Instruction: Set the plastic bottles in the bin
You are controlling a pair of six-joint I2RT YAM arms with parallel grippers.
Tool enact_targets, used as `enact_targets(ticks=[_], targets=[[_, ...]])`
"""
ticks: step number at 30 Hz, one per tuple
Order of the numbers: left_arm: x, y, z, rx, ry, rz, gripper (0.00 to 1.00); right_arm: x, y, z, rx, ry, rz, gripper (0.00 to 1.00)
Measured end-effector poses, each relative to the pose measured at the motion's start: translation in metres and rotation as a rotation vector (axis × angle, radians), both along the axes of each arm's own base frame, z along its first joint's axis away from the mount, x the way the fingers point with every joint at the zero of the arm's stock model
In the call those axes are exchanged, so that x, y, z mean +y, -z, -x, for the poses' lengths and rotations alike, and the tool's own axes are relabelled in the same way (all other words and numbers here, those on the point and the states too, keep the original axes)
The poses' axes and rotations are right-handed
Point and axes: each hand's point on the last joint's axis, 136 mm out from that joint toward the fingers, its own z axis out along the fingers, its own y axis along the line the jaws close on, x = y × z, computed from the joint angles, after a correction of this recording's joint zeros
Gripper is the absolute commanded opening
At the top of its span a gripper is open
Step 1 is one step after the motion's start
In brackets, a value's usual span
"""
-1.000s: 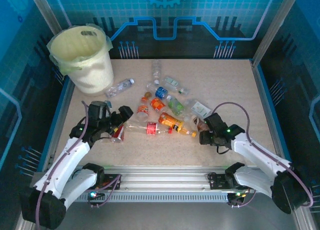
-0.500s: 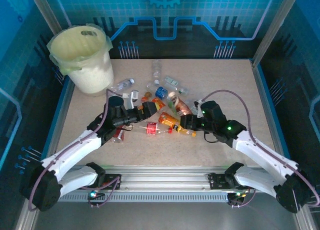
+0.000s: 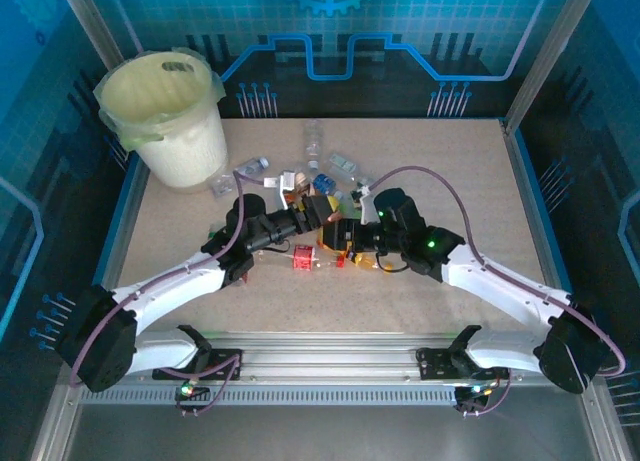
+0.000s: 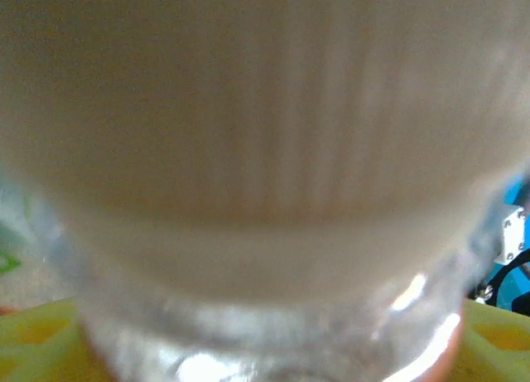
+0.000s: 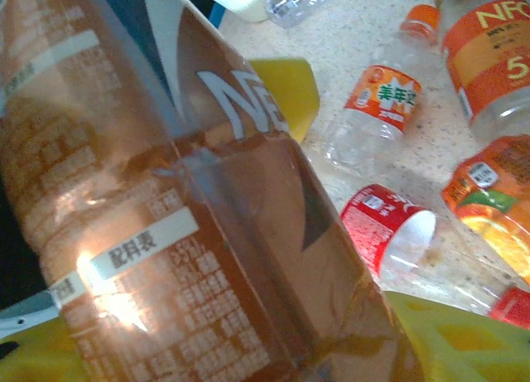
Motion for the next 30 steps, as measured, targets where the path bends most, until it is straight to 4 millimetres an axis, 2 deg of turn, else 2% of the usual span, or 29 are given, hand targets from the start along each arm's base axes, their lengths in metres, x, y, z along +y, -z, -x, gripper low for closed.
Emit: enact_targets(ticks=[4, 10, 15, 18, 21, 23, 26, 30], targets=[[0.0, -0.004, -0.003, -0.012, -0.01, 0.019, 0.59, 0.004, -0.004, -0.001, 0.0, -0.009, -0.024, 0.66], [0.0, -0.008, -0.006, -0.033, -0.023, 0.033, 0.57, 0.006, -0.008, -0.002, -0.015, -0.013, -0.036, 0.71], [0.004, -0.006, -0.009, -0.028, -0.052, 0.027, 0.53, 0.007, -0.009, -0.001, -0.054, -0.039, -0.024, 0.84], [0.011, 0.002, -0.013, 0.0, -0.103, -0.019, 0.52, 0.004, -0.007, 0.0, -0.083, -0.053, 0.004, 0.9], [0.029, 0.013, -0.021, 0.032, -0.207, -0.137, 0.51, -0.003, -0.009, 0.0, -0.126, -0.047, 0.043, 0.96], [0.044, 0.011, -0.03, 0.038, -0.285, -0.217, 0.51, -0.009, -0.014, -0.002, -0.167, -0.031, 0.062, 1.0], [0.077, -0.004, -0.048, 0.02, -0.428, -0.312, 0.52, -0.019, -0.023, -0.006, -0.235, 0.008, 0.092, 1.0], [0.133, -0.026, -0.072, -0.039, -0.625, -0.421, 0.51, -0.033, -0.035, -0.013, -0.301, 0.079, 0.117, 1.0]])
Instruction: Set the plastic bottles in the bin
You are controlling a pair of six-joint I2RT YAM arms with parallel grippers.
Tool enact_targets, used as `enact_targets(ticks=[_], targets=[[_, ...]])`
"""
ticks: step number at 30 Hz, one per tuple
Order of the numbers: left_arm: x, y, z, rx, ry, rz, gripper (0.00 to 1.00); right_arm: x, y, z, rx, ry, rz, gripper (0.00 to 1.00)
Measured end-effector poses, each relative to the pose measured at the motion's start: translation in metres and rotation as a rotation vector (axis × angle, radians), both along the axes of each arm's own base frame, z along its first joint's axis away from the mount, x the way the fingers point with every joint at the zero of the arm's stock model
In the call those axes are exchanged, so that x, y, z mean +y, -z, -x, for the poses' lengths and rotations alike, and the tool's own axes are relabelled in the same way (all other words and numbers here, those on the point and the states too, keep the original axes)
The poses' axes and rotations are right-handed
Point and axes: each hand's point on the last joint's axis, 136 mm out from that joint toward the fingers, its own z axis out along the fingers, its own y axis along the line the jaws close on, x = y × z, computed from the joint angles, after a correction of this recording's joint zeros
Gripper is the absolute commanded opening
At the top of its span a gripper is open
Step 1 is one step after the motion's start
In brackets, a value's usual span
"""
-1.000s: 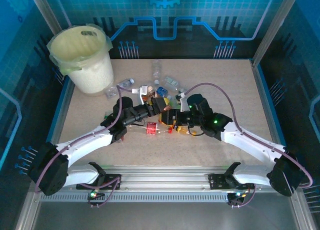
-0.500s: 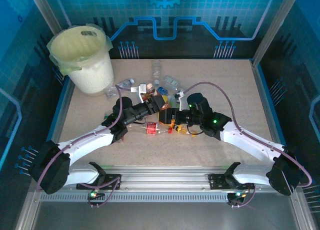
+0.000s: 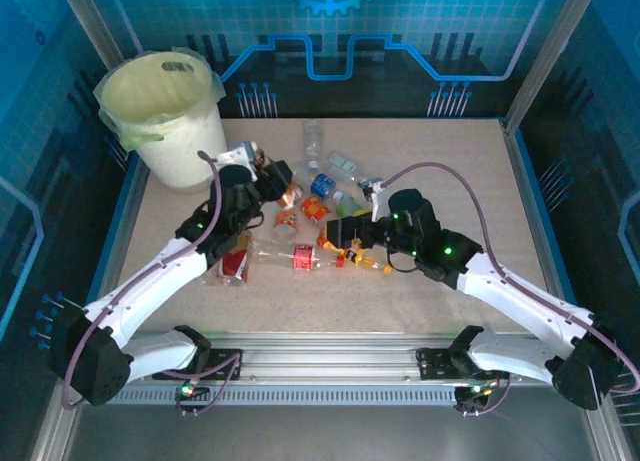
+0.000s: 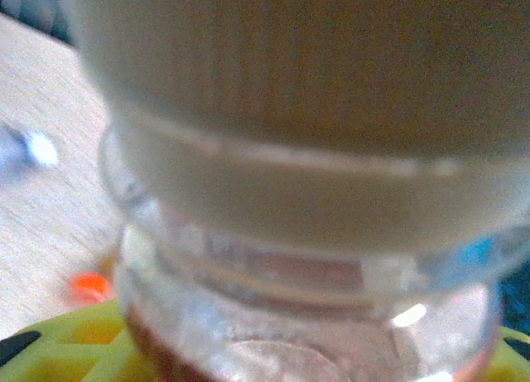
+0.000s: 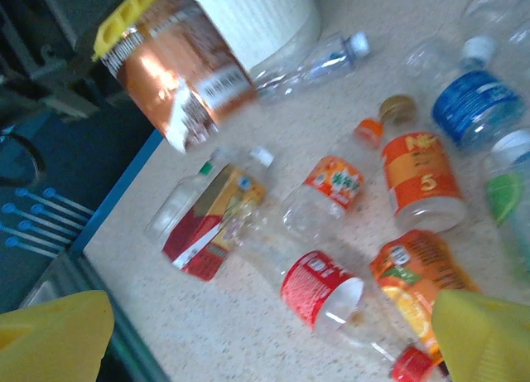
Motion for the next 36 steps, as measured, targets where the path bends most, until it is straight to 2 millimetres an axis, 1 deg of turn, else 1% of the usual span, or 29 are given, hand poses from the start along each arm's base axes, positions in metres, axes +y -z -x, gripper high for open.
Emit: enact_targets(ticks=[2, 3, 4, 5, 7, 8, 11, 14, 15, 17, 19, 20, 21, 22, 23, 25, 26, 28, 30, 32, 35, 36], targets=[[0.031, -0.013, -0.012, -0.038, -0.095, -0.06, 0.51, -0.008, -0.003, -0.003, -0.028, 0.04, 0.01, 1.0], [0.05, -0.022, -0.02, -0.057, -0.15, -0.094, 0.51, -0.012, -0.004, -0.004, -0.035, 0.058, 0.014, 1.0], [0.06, -0.031, -0.025, -0.075, -0.184, -0.114, 0.51, -0.014, -0.004, -0.005, -0.04, 0.071, 0.017, 1.0], [0.077, -0.043, -0.034, -0.096, -0.233, -0.143, 0.51, -0.017, -0.003, -0.007, -0.042, 0.088, 0.026, 1.0], [0.096, -0.068, -0.049, -0.144, -0.293, -0.186, 0.51, -0.022, -0.002, -0.01, -0.046, 0.119, 0.041, 1.0], [0.11, -0.08, -0.056, -0.164, -0.331, -0.206, 0.51, -0.024, -0.001, -0.011, -0.049, 0.132, 0.047, 1.0], [0.143, -0.124, -0.076, -0.233, -0.419, -0.245, 0.52, -0.032, 0.0, -0.012, -0.059, 0.163, 0.057, 1.0], [0.166, -0.159, -0.092, -0.294, -0.477, -0.263, 0.52, -0.038, 0.001, -0.011, -0.067, 0.183, 0.062, 1.0], [0.172, -0.165, -0.095, -0.308, -0.492, -0.267, 0.52, -0.039, 0.0, -0.011, -0.07, 0.188, 0.062, 1.0], [0.18, -0.168, -0.095, -0.309, -0.51, -0.28, 0.53, -0.041, -0.001, -0.011, -0.075, 0.196, 0.062, 1.0], [0.18, -0.166, -0.095, -0.305, -0.51, -0.287, 0.53, -0.042, -0.001, -0.012, -0.077, 0.203, 0.064, 1.0], [0.187, -0.166, -0.102, -0.285, -0.514, -0.292, 0.53, -0.043, -0.002, -0.011, -0.08, 0.206, 0.066, 1.0], [0.192, -0.174, -0.11, -0.299, -0.521, -0.286, 0.53, -0.046, -0.002, -0.01, -0.08, 0.211, 0.071, 1.0], [0.205, -0.183, -0.123, -0.318, -0.544, -0.282, 0.53, -0.049, -0.005, -0.008, -0.087, 0.217, 0.07, 1.0], [0.218, -0.184, -0.131, -0.32, -0.563, -0.284, 0.52, -0.052, -0.008, -0.007, -0.095, 0.224, 0.068, 1.0], [0.242, -0.174, -0.145, -0.295, -0.584, -0.294, 0.51, -0.056, -0.016, -0.005, -0.115, 0.232, 0.054, 1.0], [0.254, -0.164, -0.153, -0.269, -0.59, -0.299, 0.5, -0.058, -0.02, -0.004, -0.123, 0.237, 0.046, 1.0], [0.266, -0.146, -0.168, -0.221, -0.58, -0.304, 0.51, -0.061, -0.023, -0.003, -0.134, 0.248, 0.04, 1.0], [0.267, -0.127, -0.183, -0.174, -0.542, -0.306, 0.5, -0.063, -0.021, -0.002, -0.133, 0.253, 0.045, 1.0], [0.266, -0.114, -0.196, -0.137, -0.499, -0.305, 0.5, -0.065, -0.016, -0.001, -0.124, 0.256, 0.057, 1.0], [0.259, -0.103, -0.216, -0.096, -0.409, -0.288, 0.5, -0.066, -0.01, 0.0, -0.109, 0.258, 0.071, 1.0], [0.257, -0.104, -0.22, -0.092, -0.381, -0.282, 0.5, -0.067, -0.007, 0.0, -0.104, 0.259, 0.077, 1.0]])
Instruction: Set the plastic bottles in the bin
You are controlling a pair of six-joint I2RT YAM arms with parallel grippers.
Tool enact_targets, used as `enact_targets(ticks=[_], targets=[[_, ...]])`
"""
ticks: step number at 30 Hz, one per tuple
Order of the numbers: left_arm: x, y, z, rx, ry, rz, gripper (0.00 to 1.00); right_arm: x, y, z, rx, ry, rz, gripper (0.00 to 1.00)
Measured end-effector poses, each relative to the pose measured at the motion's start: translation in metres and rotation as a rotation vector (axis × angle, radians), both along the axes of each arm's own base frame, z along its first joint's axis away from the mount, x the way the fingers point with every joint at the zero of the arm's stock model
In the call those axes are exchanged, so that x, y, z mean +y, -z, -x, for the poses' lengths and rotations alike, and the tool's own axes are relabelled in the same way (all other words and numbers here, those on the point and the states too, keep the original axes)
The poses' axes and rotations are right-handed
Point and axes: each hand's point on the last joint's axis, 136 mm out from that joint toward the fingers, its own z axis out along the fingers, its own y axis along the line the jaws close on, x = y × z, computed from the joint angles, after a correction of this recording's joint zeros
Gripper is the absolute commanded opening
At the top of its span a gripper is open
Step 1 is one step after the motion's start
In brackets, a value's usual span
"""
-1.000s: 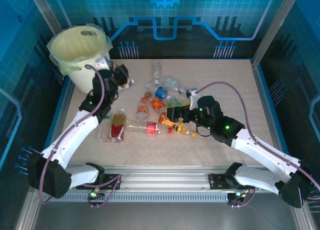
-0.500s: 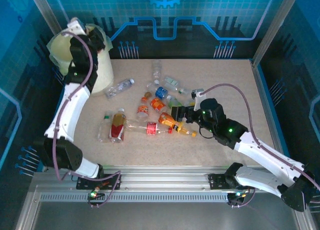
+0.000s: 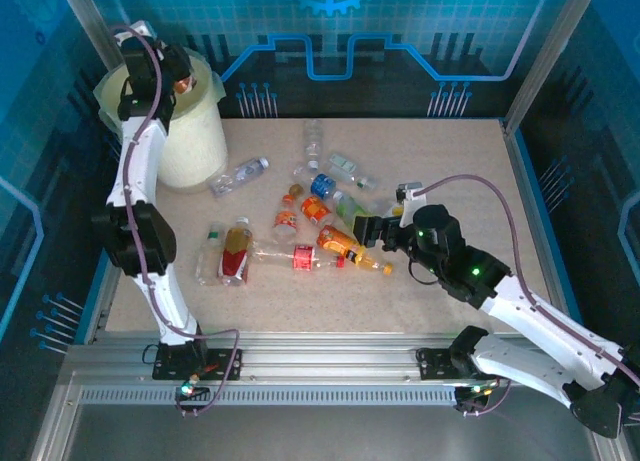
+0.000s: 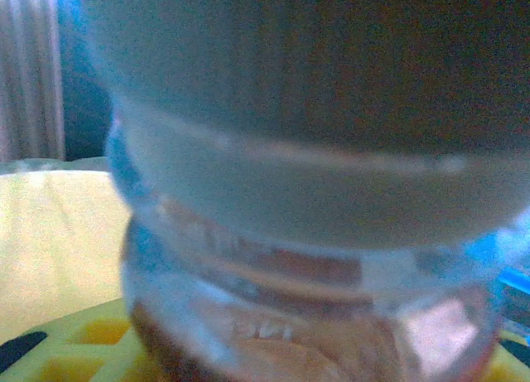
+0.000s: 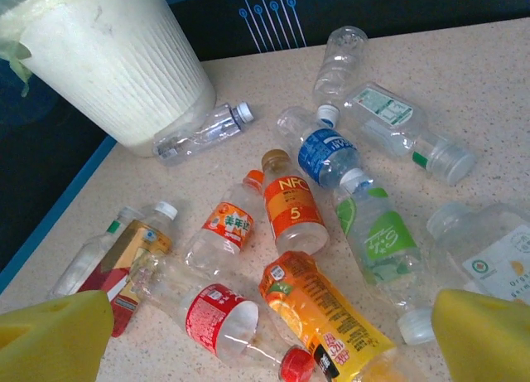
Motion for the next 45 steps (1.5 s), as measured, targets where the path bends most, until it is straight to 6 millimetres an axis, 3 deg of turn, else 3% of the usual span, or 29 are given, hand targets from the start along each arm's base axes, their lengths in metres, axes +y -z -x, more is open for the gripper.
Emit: enact_targets(ticks=[18, 26, 34, 37, 41, 45], targets=[[-0.024, 0.056, -0.019, 0.189, 0.262, 0.139, 0.6, 0.0, 0.022, 0.001, 0.076, 0.001, 0.048, 1.0], [-0.029, 0.068, -0.018, 0.223, 0.292, 0.164, 0.73, 0.001, 0.029, 0.003, 0.105, -0.011, 0.066, 1.0], [-0.031, 0.058, -0.013, 0.217, 0.292, 0.183, 0.78, 0.0, 0.032, 0.005, 0.117, -0.009, 0.073, 1.0], [-0.033, 0.044, -0.004, 0.206, 0.286, 0.195, 0.82, -0.001, 0.03, 0.005, 0.118, -0.003, 0.06, 1.0], [-0.037, 0.009, 0.027, 0.167, 0.259, 0.206, 0.88, -0.003, 0.024, 0.006, 0.11, 0.012, 0.035, 1.0], [-0.047, -0.03, 0.075, 0.102, 0.216, 0.187, 0.97, -0.006, 0.023, 0.006, 0.106, 0.028, 0.019, 1.0]])
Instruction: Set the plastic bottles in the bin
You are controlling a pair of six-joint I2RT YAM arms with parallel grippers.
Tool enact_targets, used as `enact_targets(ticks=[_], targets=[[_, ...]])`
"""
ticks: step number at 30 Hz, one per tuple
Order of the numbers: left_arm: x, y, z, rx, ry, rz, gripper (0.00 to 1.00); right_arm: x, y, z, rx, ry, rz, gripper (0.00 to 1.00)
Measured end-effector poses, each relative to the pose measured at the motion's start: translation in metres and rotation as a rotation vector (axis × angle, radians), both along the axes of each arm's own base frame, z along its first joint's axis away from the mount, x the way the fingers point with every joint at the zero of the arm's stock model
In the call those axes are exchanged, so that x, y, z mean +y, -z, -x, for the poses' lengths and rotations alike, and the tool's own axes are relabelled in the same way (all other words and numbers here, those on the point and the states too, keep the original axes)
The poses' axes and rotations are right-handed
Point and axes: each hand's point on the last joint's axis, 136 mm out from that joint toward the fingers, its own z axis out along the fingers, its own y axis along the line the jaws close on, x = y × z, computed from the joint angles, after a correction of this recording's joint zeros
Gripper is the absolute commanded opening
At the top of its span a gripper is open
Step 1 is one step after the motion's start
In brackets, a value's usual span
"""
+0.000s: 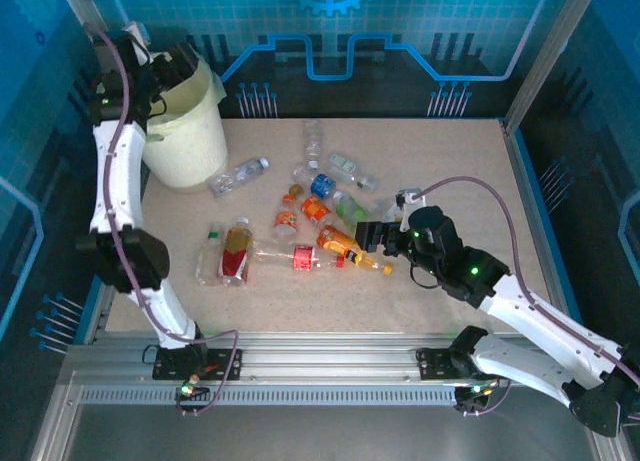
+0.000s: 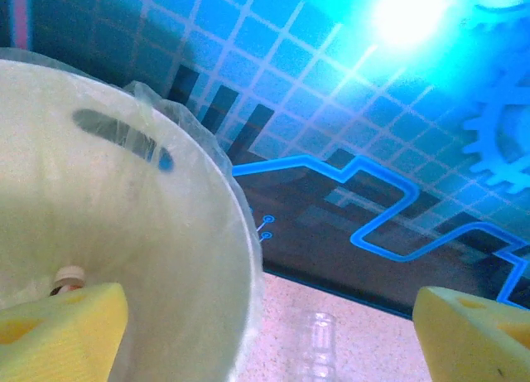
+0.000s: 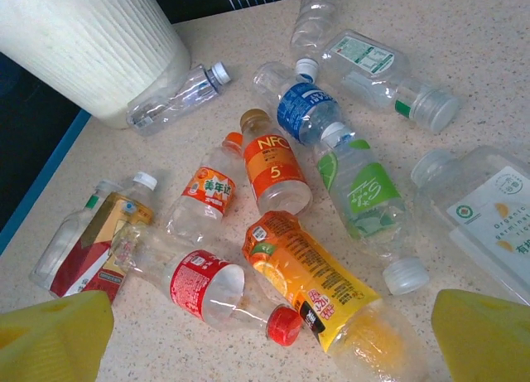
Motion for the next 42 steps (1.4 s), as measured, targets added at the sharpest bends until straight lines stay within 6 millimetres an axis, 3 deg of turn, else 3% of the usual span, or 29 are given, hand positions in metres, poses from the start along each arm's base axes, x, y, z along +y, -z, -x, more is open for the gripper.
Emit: enact_targets(ticks=[4, 9, 12, 18, 23, 28, 34, 42], targets=[[-0.023, -0.013, 0.048, -0.034, -0.045, -0.034, 0.99, -0.004, 0.002, -0.002, 0.003, 0.026, 0.0, 1.0], [-0.056, 0.018, 0.1, 0.044, -0.059, -0.077, 0.99, -0.009, 0.006, -0.005, 0.011, 0.061, 0.0, 1.0], [-0.06, 0.054, 0.122, 0.152, -0.08, -0.106, 0.99, -0.011, 0.007, -0.006, 0.016, 0.078, -0.004, 1.0], [-0.058, 0.155, 0.18, 0.471, -0.096, -0.117, 0.99, -0.016, 0.015, -0.007, 0.037, 0.114, -0.01, 1.0], [-0.056, 0.219, 0.223, 0.705, -0.113, -0.107, 0.99, -0.018, 0.022, -0.005, 0.061, 0.132, -0.02, 1.0], [-0.054, 0.271, 0.259, 0.872, -0.124, -0.111, 0.99, -0.018, 0.023, -0.005, 0.072, 0.142, -0.032, 1.0], [-0.05, 0.309, 0.278, 0.985, -0.132, -0.102, 0.99, -0.018, 0.026, -0.007, 0.081, 0.148, -0.029, 1.0], [-0.044, 0.325, 0.272, 1.004, -0.149, -0.054, 0.9, -0.017, 0.03, -0.008, 0.09, 0.148, -0.02, 1.0]])
